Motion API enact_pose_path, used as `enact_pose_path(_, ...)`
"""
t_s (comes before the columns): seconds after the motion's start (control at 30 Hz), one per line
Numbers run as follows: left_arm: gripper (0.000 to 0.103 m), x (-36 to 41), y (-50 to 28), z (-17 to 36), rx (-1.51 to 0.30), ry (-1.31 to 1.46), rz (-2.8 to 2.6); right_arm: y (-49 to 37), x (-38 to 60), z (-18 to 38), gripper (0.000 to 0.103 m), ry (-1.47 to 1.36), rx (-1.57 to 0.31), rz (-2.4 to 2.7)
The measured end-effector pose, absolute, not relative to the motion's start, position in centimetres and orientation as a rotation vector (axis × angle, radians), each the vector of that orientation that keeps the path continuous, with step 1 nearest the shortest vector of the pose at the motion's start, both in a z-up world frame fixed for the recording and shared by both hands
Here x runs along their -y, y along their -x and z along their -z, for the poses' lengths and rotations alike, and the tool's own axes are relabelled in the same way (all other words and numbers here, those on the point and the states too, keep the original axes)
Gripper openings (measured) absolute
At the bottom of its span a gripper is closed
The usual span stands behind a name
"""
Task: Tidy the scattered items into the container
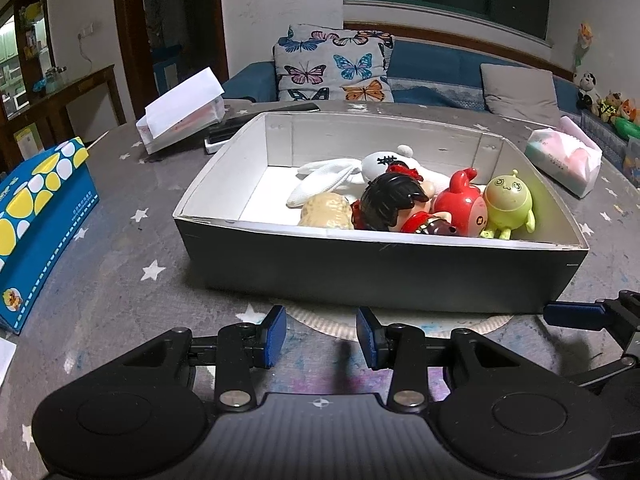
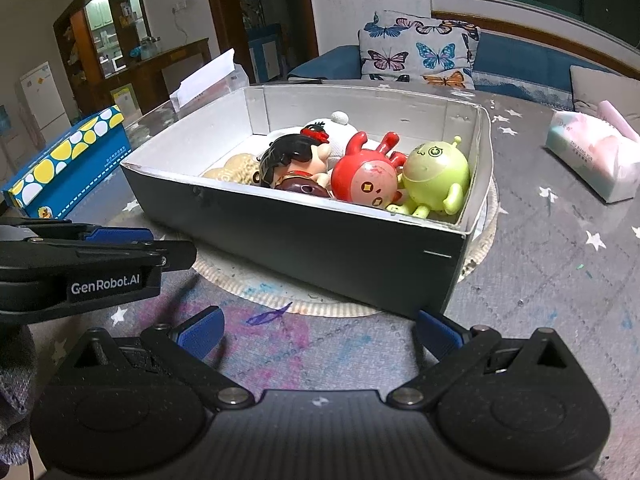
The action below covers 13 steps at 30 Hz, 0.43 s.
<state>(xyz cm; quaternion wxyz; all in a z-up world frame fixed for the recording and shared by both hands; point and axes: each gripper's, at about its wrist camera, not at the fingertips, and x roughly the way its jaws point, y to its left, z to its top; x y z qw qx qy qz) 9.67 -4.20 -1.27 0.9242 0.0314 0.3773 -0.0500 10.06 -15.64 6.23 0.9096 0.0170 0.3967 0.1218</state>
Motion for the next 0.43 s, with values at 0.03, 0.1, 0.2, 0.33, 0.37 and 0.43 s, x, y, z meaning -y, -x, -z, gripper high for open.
enact_pose_path(0.03, 0.041, 4.25, -9.69, 1.28, -0.775, -0.065, 0.103, -10.06, 15.64, -6.23, 0.103, -0.034, -0.818, -0.251)
enact_pose_path(0.1, 0.04, 4.36, -9.67, 1.29, -0.774, -0.067, 0.104, -10.07, 15.68, -6.25, 0.103, -0.035, -0.818, -0.252)
enact_pose_path(0.2, 0.039, 4.46, -9.71, 1.27, -0.775, -0.066, 0.109, -10.07, 15.68, -6.25, 0.103, -0.037, -0.818, -0.253)
enact_pose_path(0.33, 0.037, 4.5, -9.69, 1.2, -0.766, -0.06, 0.115, -10.06, 15.72, -6.26, 0.103, -0.039, -0.814, -0.255)
enact_pose_path(0.37, 0.037, 4.48, -9.66, 1.18, -0.766, -0.059, 0.117, -10.07, 15.75, -6.26, 0.103, -0.041, -0.813, -0.256)
enact_pose_path(0.43, 0.037, 4.54, -9.61, 1.15, -0.765, -0.061, 0.118, -10.09, 15.78, -6.27, 0.103, -0.044, -0.811, -0.255)
